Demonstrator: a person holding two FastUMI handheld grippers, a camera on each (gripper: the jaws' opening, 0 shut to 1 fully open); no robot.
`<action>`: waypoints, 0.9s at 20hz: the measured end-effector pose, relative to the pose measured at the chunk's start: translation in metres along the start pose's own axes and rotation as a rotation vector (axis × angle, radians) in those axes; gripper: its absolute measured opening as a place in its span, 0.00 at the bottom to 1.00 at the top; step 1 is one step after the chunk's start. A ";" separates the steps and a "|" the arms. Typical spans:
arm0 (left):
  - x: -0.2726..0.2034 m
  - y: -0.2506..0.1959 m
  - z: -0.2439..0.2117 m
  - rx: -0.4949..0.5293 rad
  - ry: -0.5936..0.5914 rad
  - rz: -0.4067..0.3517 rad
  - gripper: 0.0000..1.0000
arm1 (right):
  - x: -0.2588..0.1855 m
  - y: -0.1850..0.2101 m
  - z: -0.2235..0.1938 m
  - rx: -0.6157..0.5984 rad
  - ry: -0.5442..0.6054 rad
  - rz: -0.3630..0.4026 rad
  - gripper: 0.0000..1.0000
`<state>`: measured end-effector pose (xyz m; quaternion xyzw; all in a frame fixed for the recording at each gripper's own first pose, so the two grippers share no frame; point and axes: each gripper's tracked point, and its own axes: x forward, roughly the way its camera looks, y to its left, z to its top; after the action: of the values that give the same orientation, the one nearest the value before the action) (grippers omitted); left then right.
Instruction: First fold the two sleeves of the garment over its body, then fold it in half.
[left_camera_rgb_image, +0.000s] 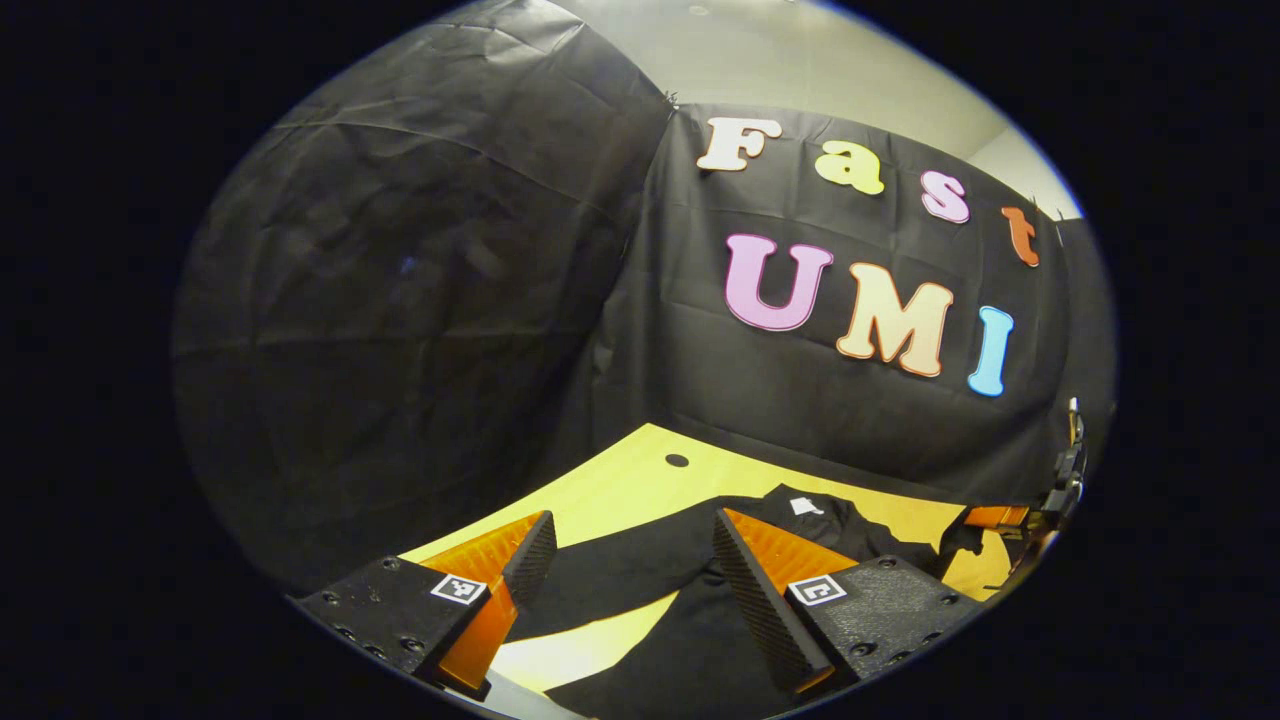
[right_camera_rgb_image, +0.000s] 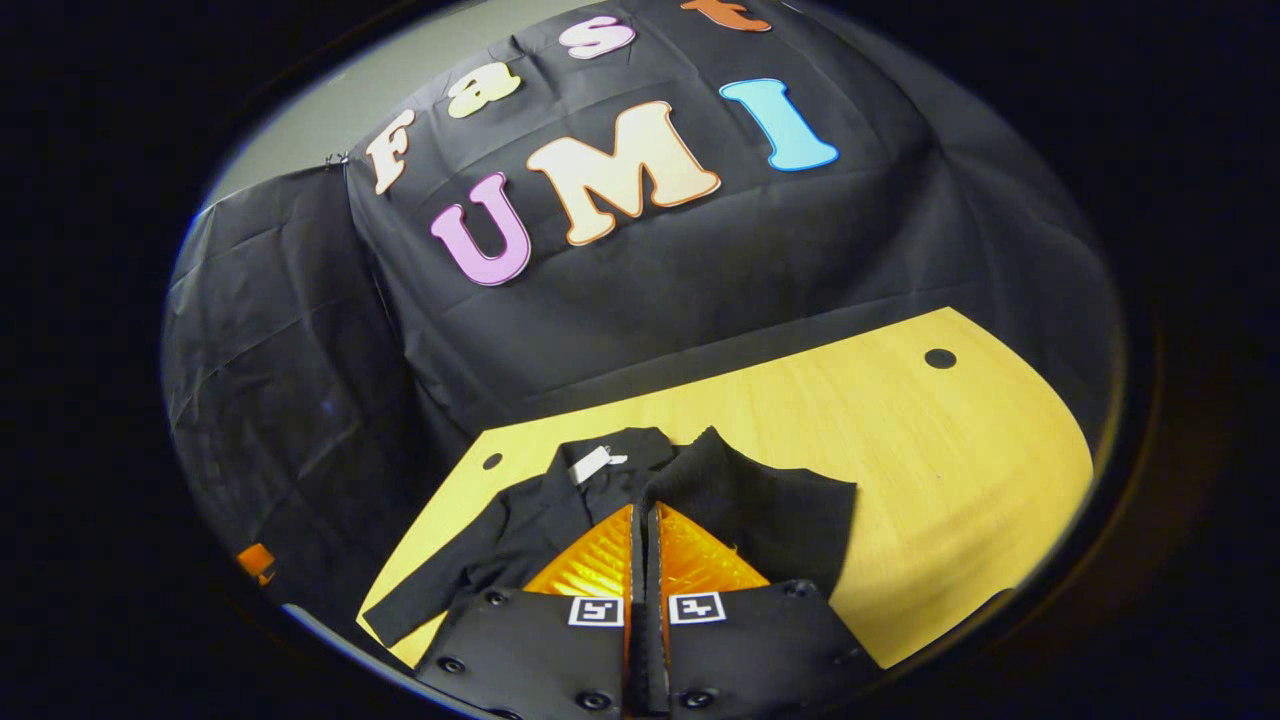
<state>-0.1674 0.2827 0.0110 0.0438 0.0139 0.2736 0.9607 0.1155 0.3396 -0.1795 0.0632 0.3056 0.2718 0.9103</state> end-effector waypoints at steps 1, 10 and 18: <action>0.001 0.009 -0.001 -0.004 0.001 0.004 0.92 | 0.000 0.005 0.001 0.004 -0.008 0.005 0.02; 0.014 0.018 0.000 0.026 0.004 -0.033 0.92 | -0.030 0.022 0.022 -0.035 -0.096 -0.010 0.02; 0.024 0.023 -0.006 -0.034 0.023 -0.057 0.92 | -0.036 0.095 0.052 -0.156 -0.141 0.064 0.02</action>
<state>-0.1592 0.3152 0.0074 0.0241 0.0215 0.2469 0.9685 0.0789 0.4030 -0.0920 0.0209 0.2164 0.3185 0.9227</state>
